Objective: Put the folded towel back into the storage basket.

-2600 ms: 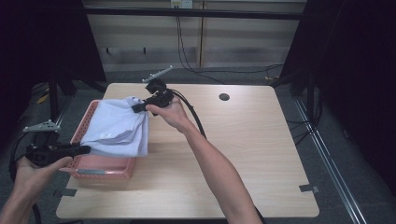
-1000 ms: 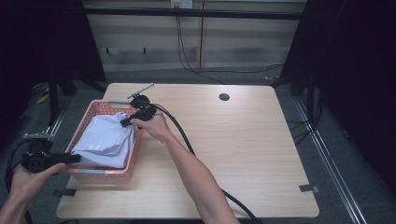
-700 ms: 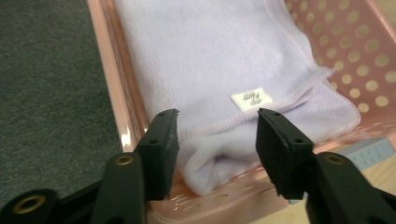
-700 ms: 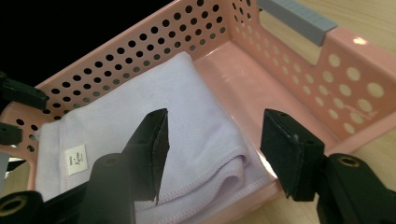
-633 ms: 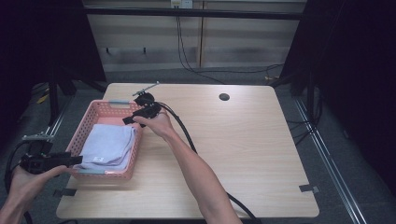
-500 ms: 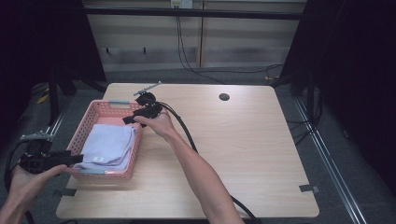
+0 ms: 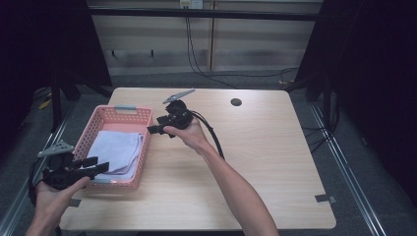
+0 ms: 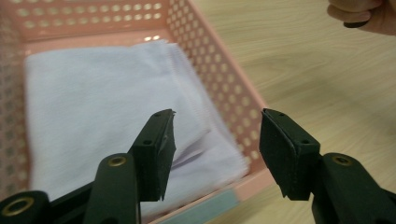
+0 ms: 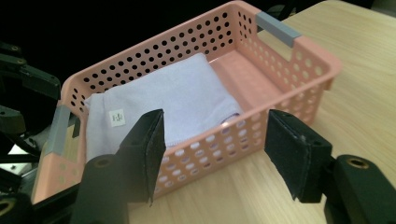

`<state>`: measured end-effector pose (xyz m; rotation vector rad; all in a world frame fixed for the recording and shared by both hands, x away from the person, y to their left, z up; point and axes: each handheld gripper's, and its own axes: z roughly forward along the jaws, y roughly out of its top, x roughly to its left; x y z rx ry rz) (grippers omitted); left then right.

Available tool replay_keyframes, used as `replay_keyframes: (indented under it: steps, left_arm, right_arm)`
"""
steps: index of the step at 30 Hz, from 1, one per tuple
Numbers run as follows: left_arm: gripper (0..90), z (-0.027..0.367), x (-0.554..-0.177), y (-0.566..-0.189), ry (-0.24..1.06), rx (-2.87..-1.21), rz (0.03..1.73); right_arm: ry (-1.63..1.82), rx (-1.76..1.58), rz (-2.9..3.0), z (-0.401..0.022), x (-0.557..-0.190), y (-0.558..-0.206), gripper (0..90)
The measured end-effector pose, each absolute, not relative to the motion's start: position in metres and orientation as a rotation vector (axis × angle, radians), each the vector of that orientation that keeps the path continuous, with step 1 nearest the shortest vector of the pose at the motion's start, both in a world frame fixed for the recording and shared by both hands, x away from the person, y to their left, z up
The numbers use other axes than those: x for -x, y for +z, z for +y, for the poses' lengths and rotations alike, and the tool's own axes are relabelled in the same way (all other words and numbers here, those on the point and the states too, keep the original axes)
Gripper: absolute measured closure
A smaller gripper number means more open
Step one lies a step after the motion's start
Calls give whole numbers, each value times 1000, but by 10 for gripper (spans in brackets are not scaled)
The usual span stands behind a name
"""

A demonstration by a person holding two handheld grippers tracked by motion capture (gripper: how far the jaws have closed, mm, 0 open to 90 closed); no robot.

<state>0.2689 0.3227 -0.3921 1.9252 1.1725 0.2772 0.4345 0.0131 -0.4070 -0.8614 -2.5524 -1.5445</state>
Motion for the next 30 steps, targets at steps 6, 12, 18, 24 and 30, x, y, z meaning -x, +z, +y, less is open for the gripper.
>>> replay_keyframes:
  steps: [6, 12, 18, 24, 30]
  left_arm:
    - [453, 290, -263, -393, 271, -1921, 1126]
    - [460, 256, -257, -400, 286, -1946, 1075]
    - [467, 236, -252, -412, 234, -1916, 1029]
    - [461, 211, -243, -424, 247, -1927, 1013]
    - [462, 187, -234, -442, 234, -1964, 1002]
  right_arm:
    - [-1602, 864, -2539, -22, -414, -403, 391]
    - [-1630, 871, -2543, -57, -392, -403, 395]
    - [-1682, 881, -2528, -93, -367, -407, 397]
    - [-1691, 935, -2536, -133, -341, -411, 389]
    - [-1682, 948, -2533, -156, -318, -422, 387]
